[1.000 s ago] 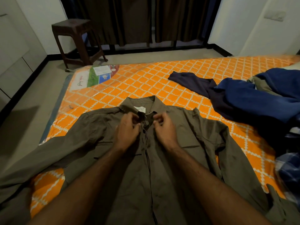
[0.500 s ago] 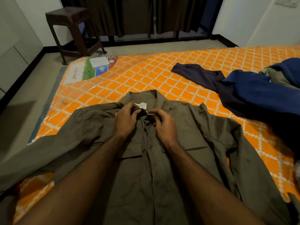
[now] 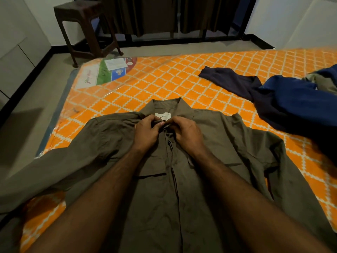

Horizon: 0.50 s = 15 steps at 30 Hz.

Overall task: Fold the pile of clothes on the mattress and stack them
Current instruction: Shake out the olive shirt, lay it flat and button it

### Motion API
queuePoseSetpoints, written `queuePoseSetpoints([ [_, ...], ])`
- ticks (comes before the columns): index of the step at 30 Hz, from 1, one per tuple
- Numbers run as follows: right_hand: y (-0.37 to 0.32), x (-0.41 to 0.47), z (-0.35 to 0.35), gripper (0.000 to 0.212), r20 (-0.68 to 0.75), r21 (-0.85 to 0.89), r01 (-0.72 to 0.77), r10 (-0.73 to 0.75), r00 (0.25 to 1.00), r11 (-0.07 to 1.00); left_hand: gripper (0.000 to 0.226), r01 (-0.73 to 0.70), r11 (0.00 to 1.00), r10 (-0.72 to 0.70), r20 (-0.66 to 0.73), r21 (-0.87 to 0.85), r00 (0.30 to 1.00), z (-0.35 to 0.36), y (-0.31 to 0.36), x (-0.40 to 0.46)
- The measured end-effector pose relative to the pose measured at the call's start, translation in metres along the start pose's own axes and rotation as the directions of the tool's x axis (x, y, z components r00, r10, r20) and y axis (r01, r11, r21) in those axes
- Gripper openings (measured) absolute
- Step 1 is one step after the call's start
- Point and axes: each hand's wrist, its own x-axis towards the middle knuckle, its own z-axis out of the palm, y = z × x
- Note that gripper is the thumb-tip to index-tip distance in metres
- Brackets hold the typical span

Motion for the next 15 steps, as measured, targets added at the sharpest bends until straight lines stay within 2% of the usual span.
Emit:
queuePoseSetpoints([
  [4,0.0030,-0.0078,0.0039,0.015,-0.031,0.006,-0.034,0.035,0.999,0.999,0.006,-0.046,0.999,0.046,-0.033,0.012,0.998,0.0008,-0.0023,-0.0004],
  [11,0.0031,-0.0104,0.0087,0.012,-0.049,-0.033,-0.026,0.024,0.999,0.999,0.013,-0.018,0.999,0.019,-0.013,0.030,1.000,0.0031,-0.0038,-0.0010],
  [15,0.0062,-0.0066,0.0078,0.011,-0.061,0.027,-0.031,0.033,0.998,0.999,0.015,-0.014,1.000,0.014,0.003,0.011,1.000,0.0031,-0.0053,0.0019],
])
